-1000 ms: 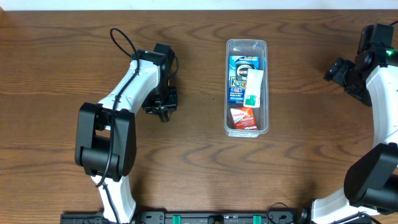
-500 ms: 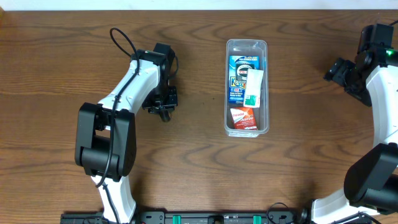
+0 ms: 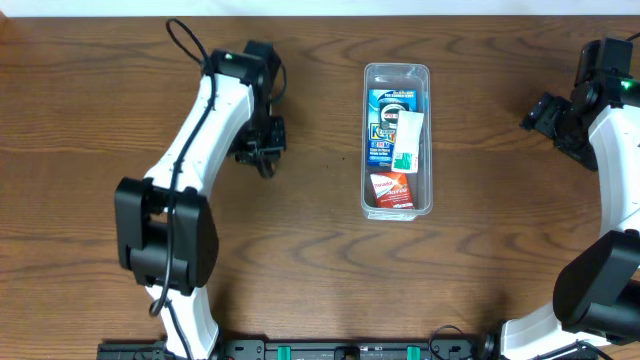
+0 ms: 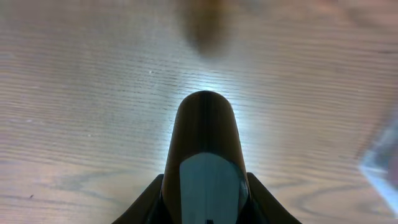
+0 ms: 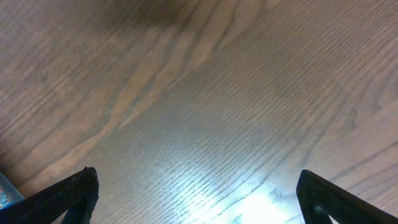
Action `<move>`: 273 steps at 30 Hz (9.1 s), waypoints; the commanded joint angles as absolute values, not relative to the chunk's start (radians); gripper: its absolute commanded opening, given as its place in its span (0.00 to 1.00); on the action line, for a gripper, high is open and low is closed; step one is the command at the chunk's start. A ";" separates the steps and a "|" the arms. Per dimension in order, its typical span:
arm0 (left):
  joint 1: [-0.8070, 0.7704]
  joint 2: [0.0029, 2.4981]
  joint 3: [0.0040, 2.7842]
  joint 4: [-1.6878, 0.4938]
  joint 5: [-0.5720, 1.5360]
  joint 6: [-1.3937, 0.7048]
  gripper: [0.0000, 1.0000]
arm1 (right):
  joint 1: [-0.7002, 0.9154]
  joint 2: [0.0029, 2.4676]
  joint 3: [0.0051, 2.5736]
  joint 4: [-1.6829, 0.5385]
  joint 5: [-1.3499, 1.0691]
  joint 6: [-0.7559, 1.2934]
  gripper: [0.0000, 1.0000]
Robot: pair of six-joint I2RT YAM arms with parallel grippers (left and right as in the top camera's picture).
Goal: Pack container
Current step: 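Lift the bottle and carry it over the container, then lower the bottle into the container beside the red packet, then open the left gripper to release the bottle in the container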
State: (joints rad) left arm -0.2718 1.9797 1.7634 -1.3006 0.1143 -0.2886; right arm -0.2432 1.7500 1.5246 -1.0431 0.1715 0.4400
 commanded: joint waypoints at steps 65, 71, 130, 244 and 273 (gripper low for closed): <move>-0.870 2.123 1.902 -0.944 0.071 -0.687 0.33 | -0.248 1.753 1.525 -1.044 0.175 0.440 0.99; -0.872 2.152 1.902 -0.948 0.075 -0.691 0.34 | -0.248 1.753 1.525 -1.044 0.175 0.440 0.99; -0.868 2.136 1.927 -1.117 0.051 -0.648 0.34 | -0.248 1.753 1.525 -1.044 0.175 0.440 0.99; -0.944 1.998 1.926 -1.037 0.241 -0.497 0.58 | -0.248 1.753 1.525 -1.044 0.175 0.440 0.99; -0.955 2.079 1.925 -1.007 0.051 -0.535 0.59 | -0.248 1.753 1.525 -1.044 0.175 0.440 0.99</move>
